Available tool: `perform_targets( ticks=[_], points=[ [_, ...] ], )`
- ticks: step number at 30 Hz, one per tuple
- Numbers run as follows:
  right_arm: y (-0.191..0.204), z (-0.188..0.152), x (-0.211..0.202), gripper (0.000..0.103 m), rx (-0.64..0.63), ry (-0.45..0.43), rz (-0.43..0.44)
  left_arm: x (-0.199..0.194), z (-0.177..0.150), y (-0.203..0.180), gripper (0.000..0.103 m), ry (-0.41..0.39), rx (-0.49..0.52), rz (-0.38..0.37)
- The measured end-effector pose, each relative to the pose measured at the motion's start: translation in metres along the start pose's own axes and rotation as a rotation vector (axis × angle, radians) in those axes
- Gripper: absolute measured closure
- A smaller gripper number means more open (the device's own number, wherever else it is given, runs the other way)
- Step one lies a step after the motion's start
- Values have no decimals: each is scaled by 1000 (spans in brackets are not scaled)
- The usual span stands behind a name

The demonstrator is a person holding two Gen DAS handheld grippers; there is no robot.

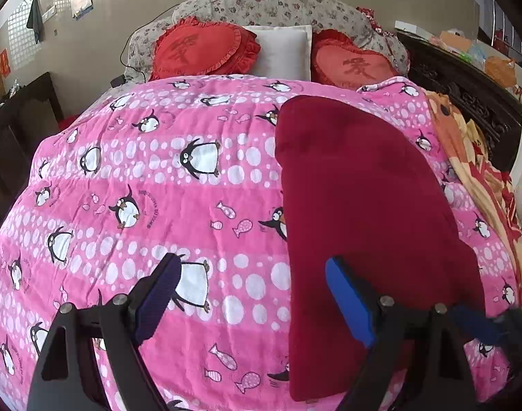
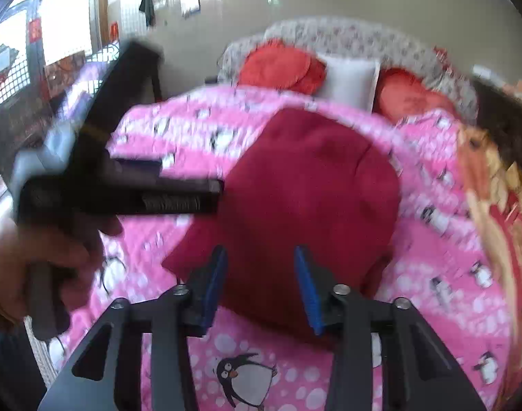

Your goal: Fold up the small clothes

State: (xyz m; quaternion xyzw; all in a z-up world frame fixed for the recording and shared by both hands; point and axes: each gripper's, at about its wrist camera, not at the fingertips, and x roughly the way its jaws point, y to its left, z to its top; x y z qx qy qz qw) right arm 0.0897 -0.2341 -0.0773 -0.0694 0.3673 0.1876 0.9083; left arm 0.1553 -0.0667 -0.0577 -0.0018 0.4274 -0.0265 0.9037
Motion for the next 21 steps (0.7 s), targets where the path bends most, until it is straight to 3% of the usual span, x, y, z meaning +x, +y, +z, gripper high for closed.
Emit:
perform_targets(
  ticks=[3, 8, 11, 14, 15, 19, 21],
  points=[
    [-24, -19, 30, 94, 99, 104, -11, 1, 1, 0, 14, -1, 3, 1],
    [-50, -22, 10, 94, 266, 28, 94, 5, 5, 6, 14, -9, 3, -19],
    [-65, -14, -14, 90, 287, -80, 44, 10, 12, 12, 13, -23, -39, -144],
    [-88, -5, -15, 70, 334, -118, -14, 25, 15, 12, 13, 2, -64, -275],
    [-96, -2, -11, 70, 347, -128, -19, 28, 16, 9, 13, 3, -61, -305],
    [-128, 9, 28, 69, 460, -92, 92, 43, 12, -2, 13, 42, -56, -443],
    [-141, 8, 49, 69, 510, -46, 136, 51, 9, -5, 13, 67, -61, -455]
  ],
)
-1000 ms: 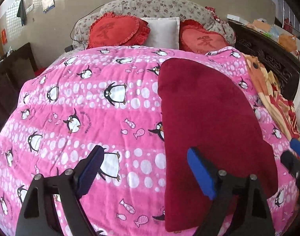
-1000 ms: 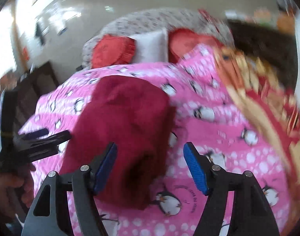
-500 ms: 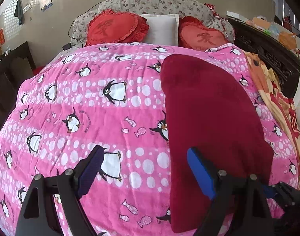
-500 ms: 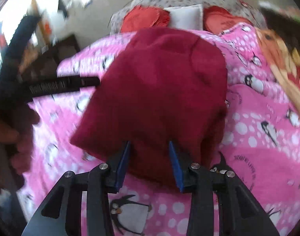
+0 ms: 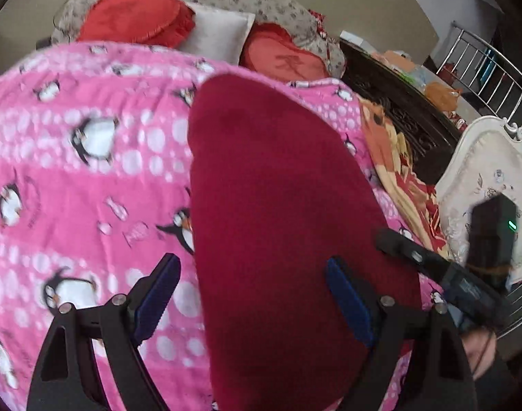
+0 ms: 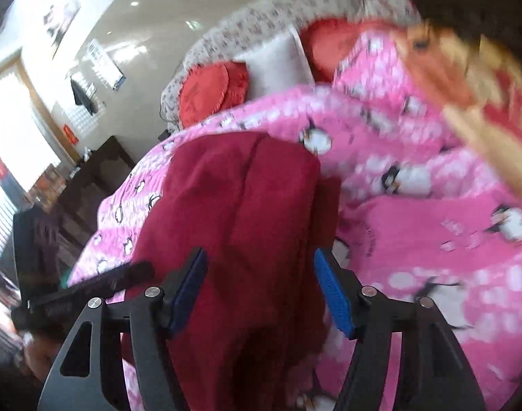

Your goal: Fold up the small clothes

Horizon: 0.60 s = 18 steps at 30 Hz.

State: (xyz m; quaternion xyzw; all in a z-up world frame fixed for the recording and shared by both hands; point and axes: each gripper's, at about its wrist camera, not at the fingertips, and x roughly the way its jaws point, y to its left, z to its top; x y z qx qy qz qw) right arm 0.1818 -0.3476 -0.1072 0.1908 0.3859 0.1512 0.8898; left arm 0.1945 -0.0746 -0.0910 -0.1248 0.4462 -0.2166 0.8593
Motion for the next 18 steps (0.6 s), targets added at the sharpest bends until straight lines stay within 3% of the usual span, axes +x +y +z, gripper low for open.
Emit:
perform_targets(
  ticks=[1, 4, 6, 8, 9, 10, 12, 13, 15, 18],
  points=[
    [-2, -3, 7, 68, 15, 17, 8, 4, -1, 1, 13, 6, -7, -3],
    [-14, -4, 20, 50, 43, 38, 26, 11, -4, 9, 13, 23, -58, -45],
    [-22, -8, 23, 47, 70, 37, 60, 14, -5, 15, 14, 31, -102, -75],
    [-27, -13, 23, 47, 87, 30, 97, 15, -6, 12, 22, 24, -93, -64],
    [-25, -14, 23, 47, 74, 36, 102, 15, -7, 8, 36, 26, -80, -64],
    [-22, -15, 23, 48, 55, 46, 111, 13, -6, 4, 40, 25, -70, -54],
    [-10, -18, 23, 64, -8, 82, 129, 9, -6, -7, 50, 8, -40, -5],
    [-8, -19, 24, 66, -30, 80, 104, 7, -6, -11, 55, -1, -31, 13],
    [-8, -18, 21, 85, 0, 60, 113, 1, -5, -16, 62, -20, -22, 20],
    [10, -15, 4, 96, -36, 29, 84, -21, -4, -18, 65, -45, -4, 6]
  ],
)
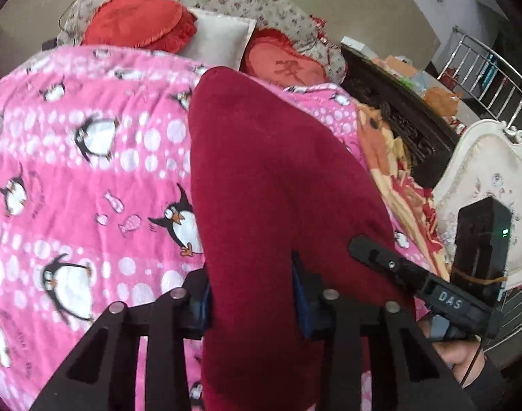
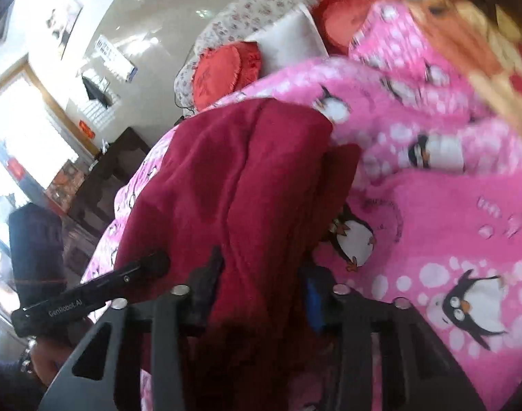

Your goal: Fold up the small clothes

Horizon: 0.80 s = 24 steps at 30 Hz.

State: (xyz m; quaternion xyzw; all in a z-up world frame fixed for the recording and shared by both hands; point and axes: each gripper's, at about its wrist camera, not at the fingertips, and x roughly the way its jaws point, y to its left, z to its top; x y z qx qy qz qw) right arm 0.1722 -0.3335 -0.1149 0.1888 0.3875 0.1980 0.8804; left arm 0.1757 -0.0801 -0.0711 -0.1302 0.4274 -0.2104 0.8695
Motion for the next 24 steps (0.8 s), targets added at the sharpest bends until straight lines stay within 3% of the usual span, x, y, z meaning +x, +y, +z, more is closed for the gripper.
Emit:
perform_targets(
  ticks=[5, 9, 12, 14, 16, 19, 21, 24],
  points=[
    [61, 3, -16, 97, -63, -36, 84, -60, 2, 32, 64, -58, 8, 24],
    [100, -2, 9, 97, -73, -12, 146, -87, 2, 68, 63, -80, 19, 96],
    [122, -9, 37, 97, -76, 21, 156, -82, -2, 95, 60, -46, 1, 113],
    [123, -14, 57, 96, -60, 53, 122, -63, -8, 109, 58, -1, -5, 99],
    [111, -21, 71, 93, -10, 103, 75, -51, -14, 117, 48, 29, -21, 108],
    [101, -24, 69, 90, 47, 124, 96, -59, -17, 120, 44, 0, -59, 80],
    [101, -22, 63, 90, 38, 128, 93, -68, -15, 122, 44, -5, -61, 87],
    [108, -19, 44, 90, -16, 124, 61, -94, -9, 122, 44, -77, -46, 107]
  ],
)
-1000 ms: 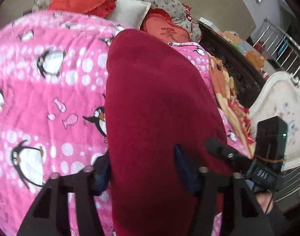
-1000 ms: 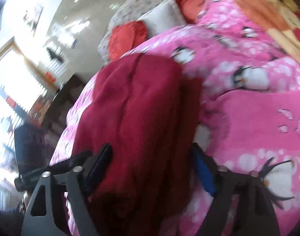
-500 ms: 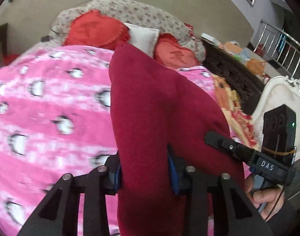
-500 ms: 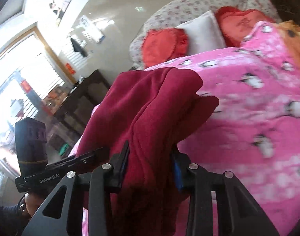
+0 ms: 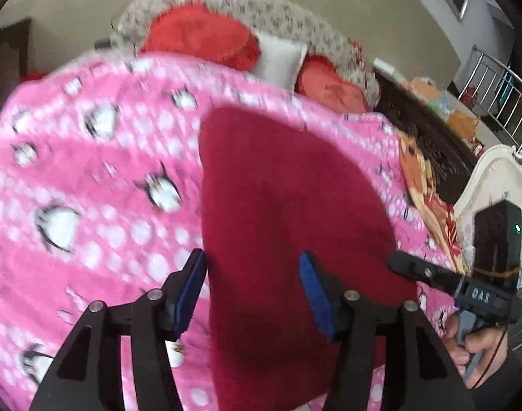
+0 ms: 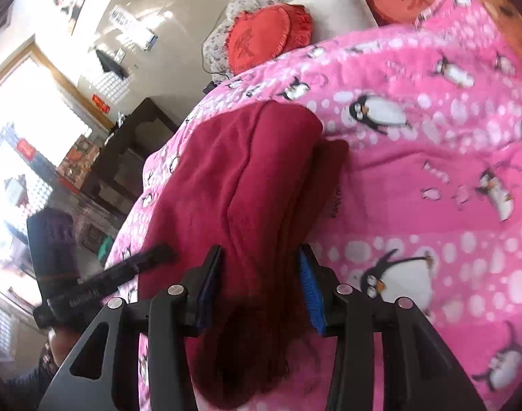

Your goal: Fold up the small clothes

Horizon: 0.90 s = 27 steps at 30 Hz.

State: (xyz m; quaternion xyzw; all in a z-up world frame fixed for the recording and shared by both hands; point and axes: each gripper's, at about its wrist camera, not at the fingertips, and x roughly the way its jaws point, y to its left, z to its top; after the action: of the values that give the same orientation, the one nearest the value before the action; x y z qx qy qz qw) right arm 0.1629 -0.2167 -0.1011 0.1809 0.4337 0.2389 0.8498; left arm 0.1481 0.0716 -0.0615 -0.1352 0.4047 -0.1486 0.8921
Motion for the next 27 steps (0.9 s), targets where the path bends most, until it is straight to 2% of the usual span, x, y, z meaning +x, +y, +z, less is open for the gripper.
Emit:
perform_targets(
  ticks=[3, 5, 6, 9, 10, 11, 12, 13, 17, 19, 21, 24, 27],
  points=[
    [37, -4, -35, 90, -179, -84, -65, -26, 12, -2, 44, -78, 23, -12],
    [83, -17, -50, 92, -438, -105, -67, -24, 21, -7, 54, -73, 34, -57],
    [103, -26, -47, 95, -554, -80, -82, -18, 25, -9, 64, -53, 37, -68],
    [130, -50, -18, 103, -740, 33, -137, 22, 33, -12, 67, 52, 26, -46],
    [129, -53, -9, 103, -759, 47, -180, 36, 31, -12, 67, 78, 27, -27],
    [122, -56, 6, 103, -763, 67, -266, 45, 27, -13, 68, 91, 33, -11],
    [111, -57, 17, 103, -734, 90, -317, 56, 22, -14, 68, 112, 43, 4],
    [91, -58, 29, 103, -658, 137, -317, 64, 17, -15, 69, 118, 48, 13],
    [64, -61, 20, 103, -540, 77, -229, 61, 12, -19, 68, 84, 52, 38],
    [68, -60, 17, 103, -523, 84, -217, 47, 13, -22, 68, 79, 68, 41],
    [78, -61, 4, 103, -534, 67, -217, 22, 12, -24, 65, 36, 78, 32],
    [89, -69, -24, 103, -537, 0, -206, -14, -7, -27, 60, 2, 81, -1],
    [95, -87, -26, 103, -539, 8, -182, -10, -38, -31, 60, 76, 87, -13]
  ],
)
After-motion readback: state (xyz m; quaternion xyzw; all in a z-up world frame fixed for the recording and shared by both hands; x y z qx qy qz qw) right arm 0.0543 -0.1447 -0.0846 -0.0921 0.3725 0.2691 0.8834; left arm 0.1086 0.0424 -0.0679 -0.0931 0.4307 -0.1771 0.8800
